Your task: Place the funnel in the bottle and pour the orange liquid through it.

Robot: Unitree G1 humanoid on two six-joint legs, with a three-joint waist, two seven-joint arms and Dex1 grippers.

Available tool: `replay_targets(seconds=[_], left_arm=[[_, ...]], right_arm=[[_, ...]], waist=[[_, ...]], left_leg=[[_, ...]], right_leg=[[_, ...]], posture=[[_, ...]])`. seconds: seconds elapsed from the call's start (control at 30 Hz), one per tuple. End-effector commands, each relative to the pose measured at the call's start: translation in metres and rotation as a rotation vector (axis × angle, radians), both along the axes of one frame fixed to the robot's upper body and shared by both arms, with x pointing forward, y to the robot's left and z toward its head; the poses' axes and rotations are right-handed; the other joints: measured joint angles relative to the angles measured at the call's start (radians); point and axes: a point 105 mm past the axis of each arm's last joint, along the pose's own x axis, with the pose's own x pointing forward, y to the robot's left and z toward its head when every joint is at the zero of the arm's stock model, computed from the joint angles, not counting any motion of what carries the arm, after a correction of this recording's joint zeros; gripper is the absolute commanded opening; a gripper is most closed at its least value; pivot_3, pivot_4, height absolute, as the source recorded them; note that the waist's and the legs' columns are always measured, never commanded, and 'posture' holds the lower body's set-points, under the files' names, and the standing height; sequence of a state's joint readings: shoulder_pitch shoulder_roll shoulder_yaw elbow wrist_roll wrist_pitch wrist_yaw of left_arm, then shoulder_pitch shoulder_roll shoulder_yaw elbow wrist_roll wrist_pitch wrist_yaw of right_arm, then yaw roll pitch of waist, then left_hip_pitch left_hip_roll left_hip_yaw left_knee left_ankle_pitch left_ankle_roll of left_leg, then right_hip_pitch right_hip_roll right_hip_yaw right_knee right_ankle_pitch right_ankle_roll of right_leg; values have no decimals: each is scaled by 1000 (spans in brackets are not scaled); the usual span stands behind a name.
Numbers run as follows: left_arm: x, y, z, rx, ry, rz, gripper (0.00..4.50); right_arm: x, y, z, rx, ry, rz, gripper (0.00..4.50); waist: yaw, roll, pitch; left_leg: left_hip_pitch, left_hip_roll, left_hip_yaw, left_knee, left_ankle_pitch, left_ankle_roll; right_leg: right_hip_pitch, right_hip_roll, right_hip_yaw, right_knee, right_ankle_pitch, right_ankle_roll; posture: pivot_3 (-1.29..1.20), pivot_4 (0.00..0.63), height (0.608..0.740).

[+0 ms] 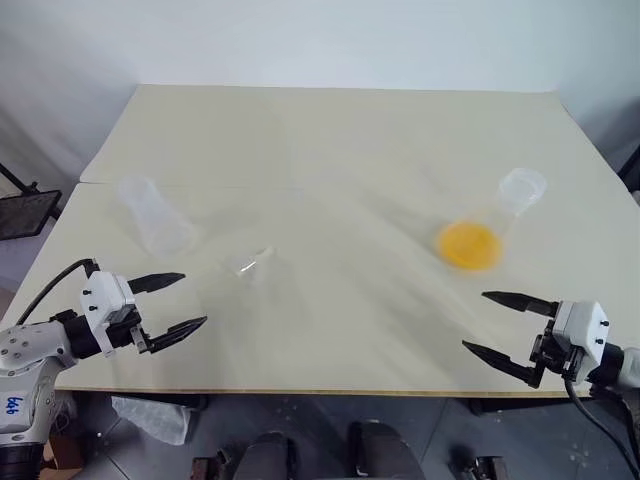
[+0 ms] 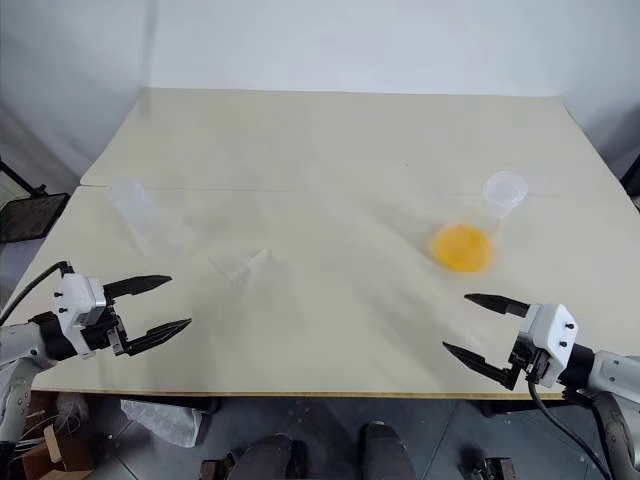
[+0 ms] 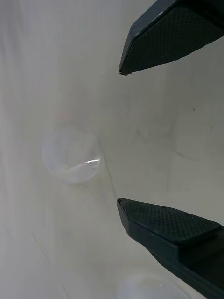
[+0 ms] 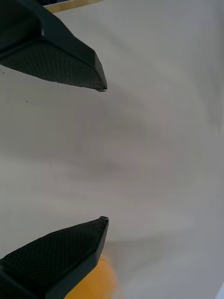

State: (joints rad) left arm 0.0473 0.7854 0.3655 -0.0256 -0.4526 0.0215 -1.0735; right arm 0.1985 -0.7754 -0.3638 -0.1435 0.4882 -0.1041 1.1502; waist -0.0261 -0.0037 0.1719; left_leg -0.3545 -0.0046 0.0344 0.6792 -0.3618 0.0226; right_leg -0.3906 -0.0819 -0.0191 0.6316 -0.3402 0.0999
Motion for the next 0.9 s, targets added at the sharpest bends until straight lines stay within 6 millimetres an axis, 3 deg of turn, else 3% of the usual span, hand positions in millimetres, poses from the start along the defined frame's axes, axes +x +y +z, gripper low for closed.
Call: replay_targets(seconds=[0.03,0.9], left_arm=[[-3,0,5,20,-20,-15,4486],[-7,-2,6,-72,-14,73,4486]], right_arm=[[2,4,10,-1,-48,12,4500],[19,26,22,26,-50,66,4500]], waist=[[0,0,0],[0,0,0]], left_leg=[[0,0,0,0,0,0],[0,0,0,1,0,0]], right_leg=[[0,0,0,0,0,0],[0,0,0,2,0,0]], posture=[[0,150,740],[0,150,740]])
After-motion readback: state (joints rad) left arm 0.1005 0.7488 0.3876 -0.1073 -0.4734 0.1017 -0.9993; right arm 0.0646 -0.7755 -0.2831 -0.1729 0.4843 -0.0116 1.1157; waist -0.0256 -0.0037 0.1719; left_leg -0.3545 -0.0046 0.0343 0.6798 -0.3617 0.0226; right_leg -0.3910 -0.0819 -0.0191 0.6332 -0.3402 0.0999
